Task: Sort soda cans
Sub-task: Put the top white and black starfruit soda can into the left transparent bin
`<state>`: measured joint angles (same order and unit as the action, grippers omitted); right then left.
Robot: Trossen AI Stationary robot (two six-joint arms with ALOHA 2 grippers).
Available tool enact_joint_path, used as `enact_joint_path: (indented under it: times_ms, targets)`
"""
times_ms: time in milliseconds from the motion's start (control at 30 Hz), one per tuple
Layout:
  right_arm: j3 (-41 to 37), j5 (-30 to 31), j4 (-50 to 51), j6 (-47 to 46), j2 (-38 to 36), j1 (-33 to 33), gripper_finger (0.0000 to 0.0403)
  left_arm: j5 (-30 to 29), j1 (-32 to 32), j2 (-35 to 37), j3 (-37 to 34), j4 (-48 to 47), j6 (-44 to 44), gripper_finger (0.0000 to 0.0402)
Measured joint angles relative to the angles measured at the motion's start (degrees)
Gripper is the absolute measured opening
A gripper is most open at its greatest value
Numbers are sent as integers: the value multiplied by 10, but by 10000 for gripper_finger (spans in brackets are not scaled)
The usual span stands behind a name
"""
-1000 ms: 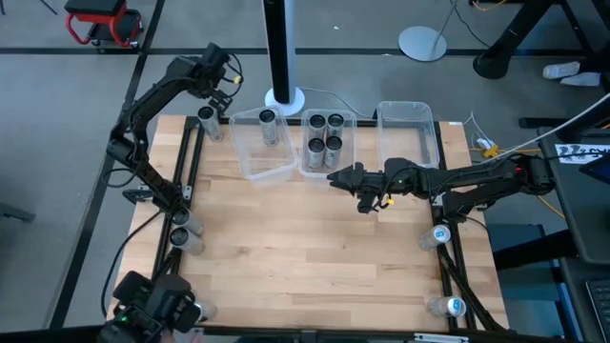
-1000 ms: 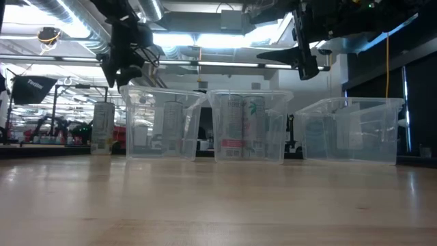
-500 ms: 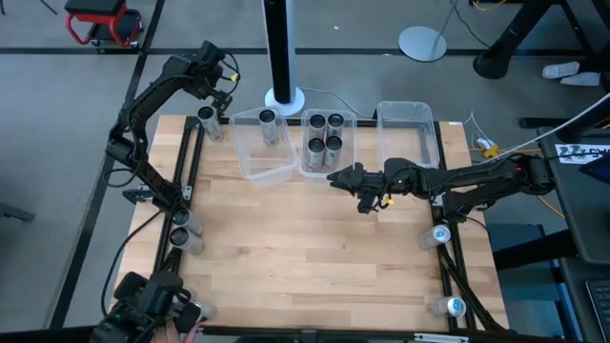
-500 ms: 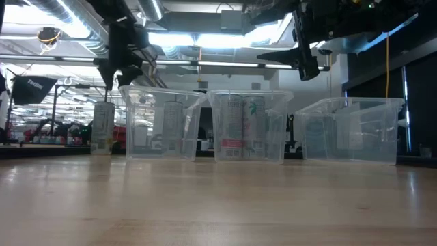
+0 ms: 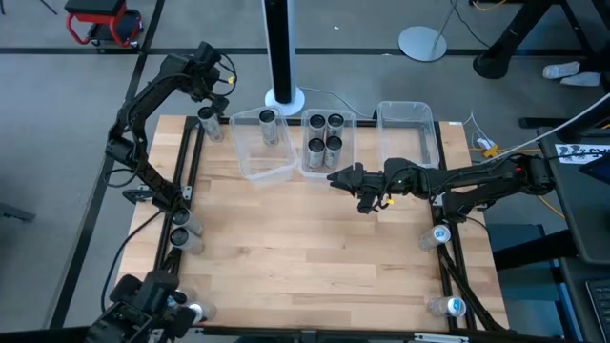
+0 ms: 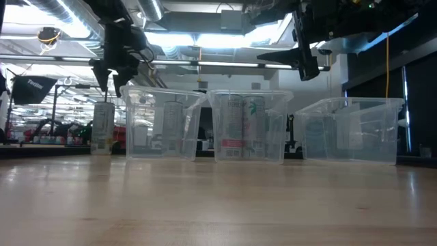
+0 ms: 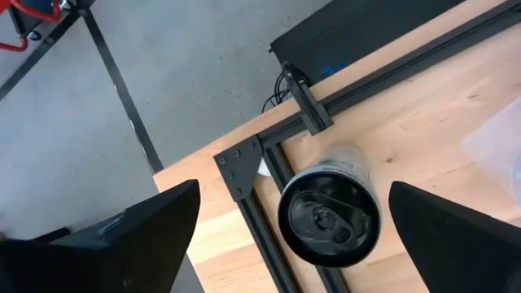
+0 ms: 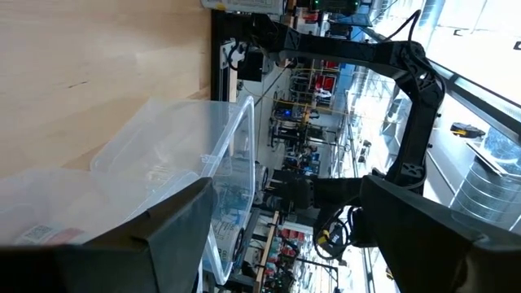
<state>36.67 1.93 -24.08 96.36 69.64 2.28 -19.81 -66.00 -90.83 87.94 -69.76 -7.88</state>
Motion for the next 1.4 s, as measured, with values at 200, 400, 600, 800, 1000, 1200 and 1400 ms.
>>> enact_joint_path:
  times_ms: [200, 400, 600, 800, 1000, 1200, 1400]
  targets:
    - [0, 0, -4, 0, 0, 0, 312, 0, 0, 1, -1, 24, 1, 386]
    - [0, 0, -2, 2, 0, 0, 312, 5, 0, 0, -1, 30, 42, 383]
    - [0, 0, 1, 4, 0, 0, 312, 40, 1, -4, -3, 22, 18, 385]
    - [0, 0, 2, 15, 0, 0, 312, 18, 10, -33, -14, -10, -20, 380]
    - [0, 0, 2, 15, 0, 0, 312, 1, 25, -39, -12, -32, -43, 383]
    - [0, 0, 2, 15, 0, 0, 312, -21, 21, -58, -13, -29, -28, 384]
    - [0, 0, 2, 15, 0, 0, 312, -54, 30, -85, -13, -45, -26, 384]
